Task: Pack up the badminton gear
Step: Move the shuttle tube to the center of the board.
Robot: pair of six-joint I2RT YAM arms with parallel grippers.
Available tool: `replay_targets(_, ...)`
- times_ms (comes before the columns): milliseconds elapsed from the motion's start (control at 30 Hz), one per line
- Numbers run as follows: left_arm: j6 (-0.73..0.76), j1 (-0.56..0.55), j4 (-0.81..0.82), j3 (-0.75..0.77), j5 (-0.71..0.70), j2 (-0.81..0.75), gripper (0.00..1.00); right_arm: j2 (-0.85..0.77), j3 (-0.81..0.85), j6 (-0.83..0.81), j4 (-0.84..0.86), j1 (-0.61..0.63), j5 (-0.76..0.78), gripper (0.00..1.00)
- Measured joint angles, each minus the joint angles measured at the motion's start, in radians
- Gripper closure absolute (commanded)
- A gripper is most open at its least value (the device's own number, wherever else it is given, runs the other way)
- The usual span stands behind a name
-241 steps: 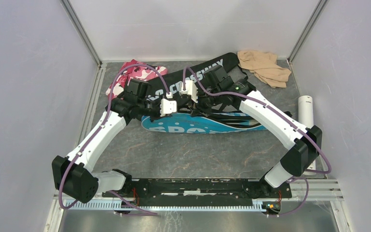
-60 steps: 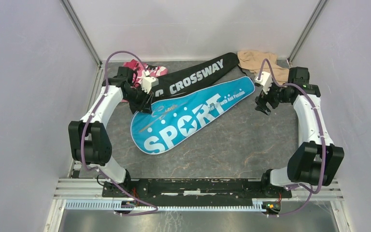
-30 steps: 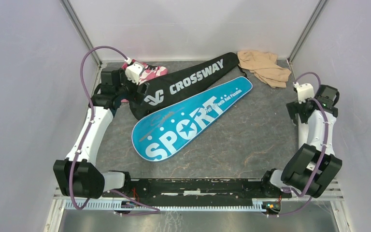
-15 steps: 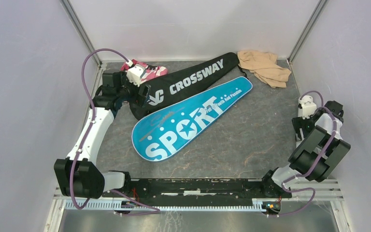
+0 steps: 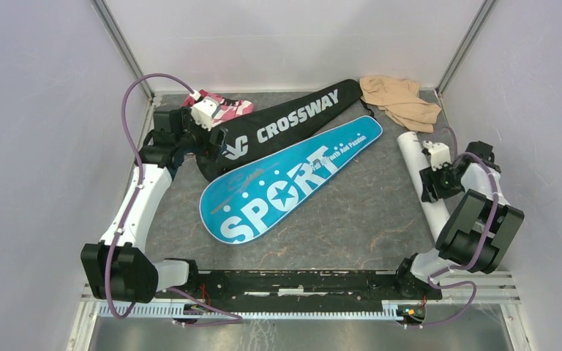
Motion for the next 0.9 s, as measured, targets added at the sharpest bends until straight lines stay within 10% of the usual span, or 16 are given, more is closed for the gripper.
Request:
replay_targets(267, 0.000, 0.000, 0.014, 0.000, 0.014, -0.008, 0.00, 0.000, -0.027, 0.296, 0.092, 0.089, -0.190, 0.59)
replay_targets(600, 0.000, 0.000, 0.014, -0.005, 0.016, -0.014, 0.00, -0.013, -0.163, 0.716, 0.366, 0.238, -0.275, 0.10)
replay_targets(900, 0.000, 0.000, 0.014, -0.019, 0.026, -0.027, 0.00, -0.017, -0.200, 0.836, 0.433, 0.349, -0.363, 0.02)
